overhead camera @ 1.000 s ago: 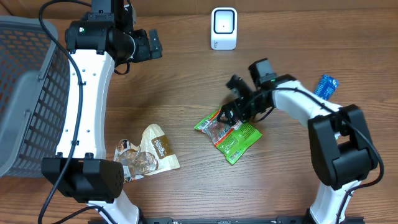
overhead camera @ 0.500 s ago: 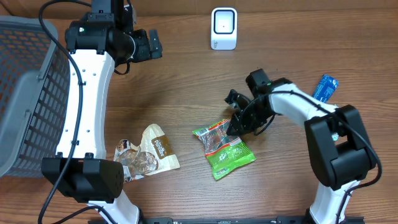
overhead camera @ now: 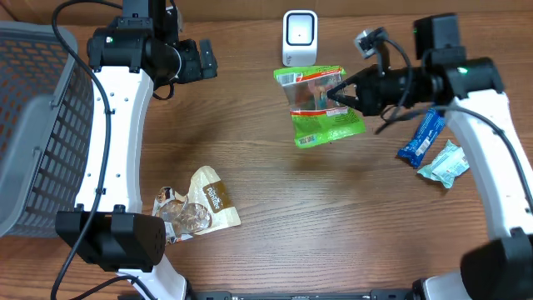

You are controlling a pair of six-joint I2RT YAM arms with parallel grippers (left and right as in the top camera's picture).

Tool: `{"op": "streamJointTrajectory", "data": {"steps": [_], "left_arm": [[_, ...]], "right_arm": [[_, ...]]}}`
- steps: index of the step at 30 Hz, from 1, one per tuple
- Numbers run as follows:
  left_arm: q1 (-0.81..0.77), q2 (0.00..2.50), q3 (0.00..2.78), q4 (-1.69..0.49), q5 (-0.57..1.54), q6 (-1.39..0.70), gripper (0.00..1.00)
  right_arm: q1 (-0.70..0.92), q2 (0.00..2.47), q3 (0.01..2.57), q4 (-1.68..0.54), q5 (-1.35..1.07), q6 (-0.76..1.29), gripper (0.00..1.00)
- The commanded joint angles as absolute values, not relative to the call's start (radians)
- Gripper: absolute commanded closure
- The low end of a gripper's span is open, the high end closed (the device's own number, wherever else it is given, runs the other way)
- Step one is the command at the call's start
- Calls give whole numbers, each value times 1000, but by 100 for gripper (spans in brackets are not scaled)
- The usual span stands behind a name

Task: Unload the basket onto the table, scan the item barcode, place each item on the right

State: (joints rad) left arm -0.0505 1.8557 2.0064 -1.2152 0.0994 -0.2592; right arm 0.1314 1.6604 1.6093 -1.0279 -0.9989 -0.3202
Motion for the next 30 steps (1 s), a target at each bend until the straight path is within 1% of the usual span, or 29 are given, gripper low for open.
{"op": "streamJointTrajectory", "data": {"steps": [1,12,15,16,19,21,22,26,30], "left_arm": [[-55,1858,2020,-1215,94,-269,0],[-55,1858,2020,-1215,93,-269,0],[-55,1858,2020,-1215,94,-269,0],[-55,1858,2020,-1215,93,-269,0],[-55,1858,2020,-1215,93,-269,0],[-55,1858,2020,-1215,94,-269,0],[-55,1858,2020,-1215,94,-269,0],[-55,1858,2020,-1215,94,-269,0],[-55,1858,2020,-1215,93,-269,0]], "right_arm": [[135,1638,1623,-1050,-1105,-481,96],[136,1638,1623,-1015,-1073,-472,96],[146,1638,1623,-1006,-907,-362,96],[156,1639,1623,-1007,-795,-292,96],[190,1641,1622,-1021,-594,-176,96],[232,1647,1618,-1032,-450,-110,96],[271,1650,1607,-1031,-312,-46,96],[365,1669,1591,-1030,9,92,96],[451,1716,1590,-1053,246,162,96]]}}
